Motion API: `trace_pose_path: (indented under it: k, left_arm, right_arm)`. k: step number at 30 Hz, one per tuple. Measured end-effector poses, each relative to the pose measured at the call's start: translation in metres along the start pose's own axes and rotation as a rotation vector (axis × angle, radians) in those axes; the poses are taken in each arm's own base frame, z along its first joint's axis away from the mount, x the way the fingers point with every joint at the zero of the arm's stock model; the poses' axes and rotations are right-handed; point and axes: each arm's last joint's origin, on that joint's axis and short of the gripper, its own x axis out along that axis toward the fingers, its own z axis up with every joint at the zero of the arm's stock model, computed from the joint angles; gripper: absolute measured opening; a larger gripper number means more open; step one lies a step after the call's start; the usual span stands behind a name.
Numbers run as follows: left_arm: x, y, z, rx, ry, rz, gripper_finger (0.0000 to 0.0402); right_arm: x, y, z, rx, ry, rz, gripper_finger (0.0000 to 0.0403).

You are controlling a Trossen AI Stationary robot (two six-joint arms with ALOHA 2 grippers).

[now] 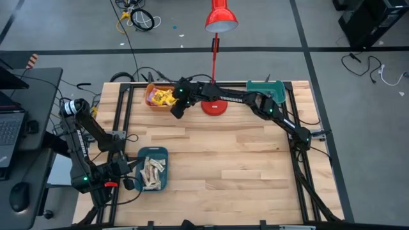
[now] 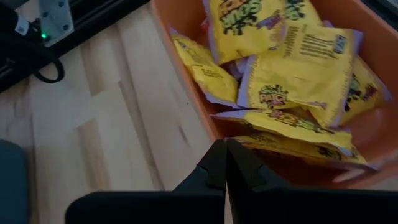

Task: Sort candy
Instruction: Move the orange bin to the right of the blue bin

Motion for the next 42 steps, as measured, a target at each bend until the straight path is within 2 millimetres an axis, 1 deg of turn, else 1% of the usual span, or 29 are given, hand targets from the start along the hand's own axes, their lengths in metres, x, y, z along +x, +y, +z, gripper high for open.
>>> trace_pose_path:
  k: [5,7,9,12,14,18,20,22,27,32,38,42]
  left_arm:
    - [0.0,0.0,0.0,0.0,0.0,0.0,0.0]
    - [0.0,0.0,0.0,0.0,0.0,0.0,0.0]
    - [0.0,0.0,0.0,0.0,0.0,0.0,0.0]
    - [0.0,0.0,0.0,-0.002,0.0,-0.001,0.0]
    - [0.0,0.0,0.0,-0.004,0.0,-0.002,0.0]
    - [0.0,0.0,0.0,-0.004,0.0,-0.002,0.0]
    - [0.0,0.0,0.0,-0.005,0.0,-0.002,0.0]
    - [0.0,0.0,0.0,-0.004,0.0,-0.002,0.0]
    - [0.0,0.0,0.0,0.0,0.0,0.0,0.0]
    - [0.0,0.0,0.0,-0.001,0.0,-0.001,0.0]
    - [0.0,0.0,0.0,-0.002,0.0,-0.001,0.0]
    - [0.0,0.0,0.0,-0.003,0.008,-0.002,0.0]
  right_arm:
    - [0.002,0.015,-0.004,-0.053,0.004,0.013,0.0]
    - [-0.002,0.017,-0.002,-0.094,-0.011,-0.022,0.0]
    - [-0.011,0.016,0.004,-0.116,-0.04,-0.074,0.0]
    - [-0.028,0.002,0.017,-0.121,-0.086,-0.144,0.0]
    - [-0.035,-0.012,0.023,-0.119,-0.099,-0.186,0.0]
    - [-0.039,-0.039,0.025,-0.082,-0.073,-0.201,0.0]
    - [-0.039,-0.046,0.025,-0.068,-0.06,-0.193,0.0]
    - [-0.039,-0.05,0.022,-0.061,-0.037,-0.2,0.0]
    - [-0.037,-0.046,0.017,-0.064,0.0,-0.196,0.0]
    - [-0.03,-0.041,0.01,-0.079,0.03,-0.191,0.0]
    - [-0.028,-0.027,0.007,-0.097,0.033,-0.174,0.0]
    - [-0.027,-0.022,0.004,-0.086,0.058,-0.16,0.0]
